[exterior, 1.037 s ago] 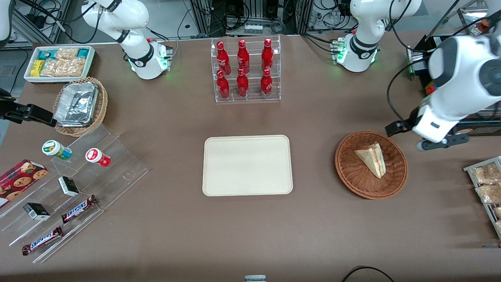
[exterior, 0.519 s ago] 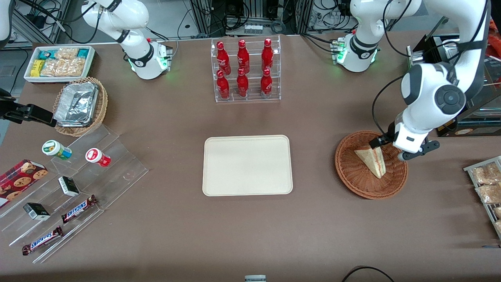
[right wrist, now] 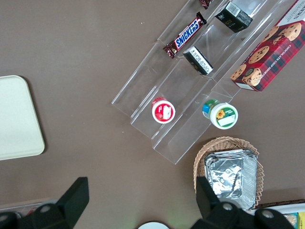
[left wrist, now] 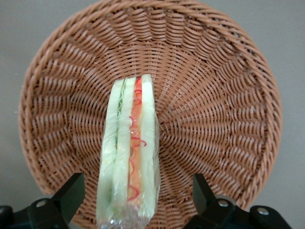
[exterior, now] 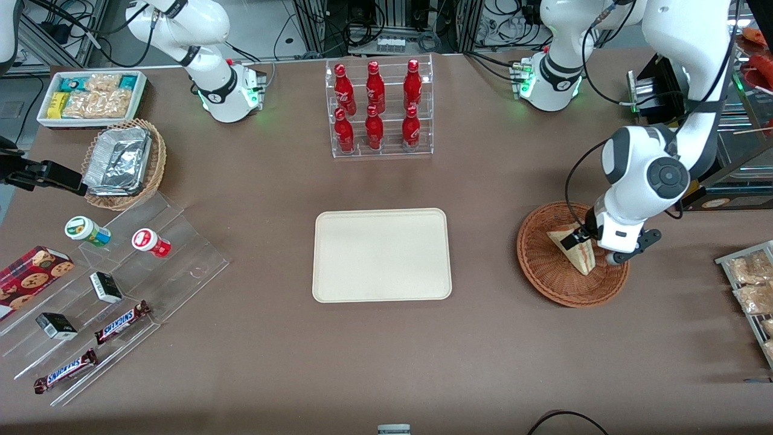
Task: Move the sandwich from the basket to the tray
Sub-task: 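Close the left gripper on the sandwich's upright edge, then lift the sandwich and carry it with the left gripper over the tray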
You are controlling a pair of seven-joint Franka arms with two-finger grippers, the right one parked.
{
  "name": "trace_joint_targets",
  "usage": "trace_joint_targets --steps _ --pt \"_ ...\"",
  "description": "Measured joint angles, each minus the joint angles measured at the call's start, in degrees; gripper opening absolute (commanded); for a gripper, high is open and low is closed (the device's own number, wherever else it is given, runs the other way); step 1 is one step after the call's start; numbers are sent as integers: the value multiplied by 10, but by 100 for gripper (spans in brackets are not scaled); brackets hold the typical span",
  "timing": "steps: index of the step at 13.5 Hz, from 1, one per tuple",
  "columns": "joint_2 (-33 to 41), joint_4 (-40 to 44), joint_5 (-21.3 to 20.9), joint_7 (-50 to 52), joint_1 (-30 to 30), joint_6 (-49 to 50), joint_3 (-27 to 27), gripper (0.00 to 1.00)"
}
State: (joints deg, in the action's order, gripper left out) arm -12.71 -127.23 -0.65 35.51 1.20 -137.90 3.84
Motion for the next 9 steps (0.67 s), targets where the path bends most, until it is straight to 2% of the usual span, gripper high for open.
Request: trace_joint_targets --steps 1,2,3,7,9 --pt "-7 -1 0 2 0 -7 0 62" --pt "-14 -3 0 6 0 -19 0 25" --pt "-19 -7 0 13 0 -27 0 0" --pt "-21 -16 -5 16 2 -32 2 0" --pt "-20 -16 -27 16 2 -23 4 0"
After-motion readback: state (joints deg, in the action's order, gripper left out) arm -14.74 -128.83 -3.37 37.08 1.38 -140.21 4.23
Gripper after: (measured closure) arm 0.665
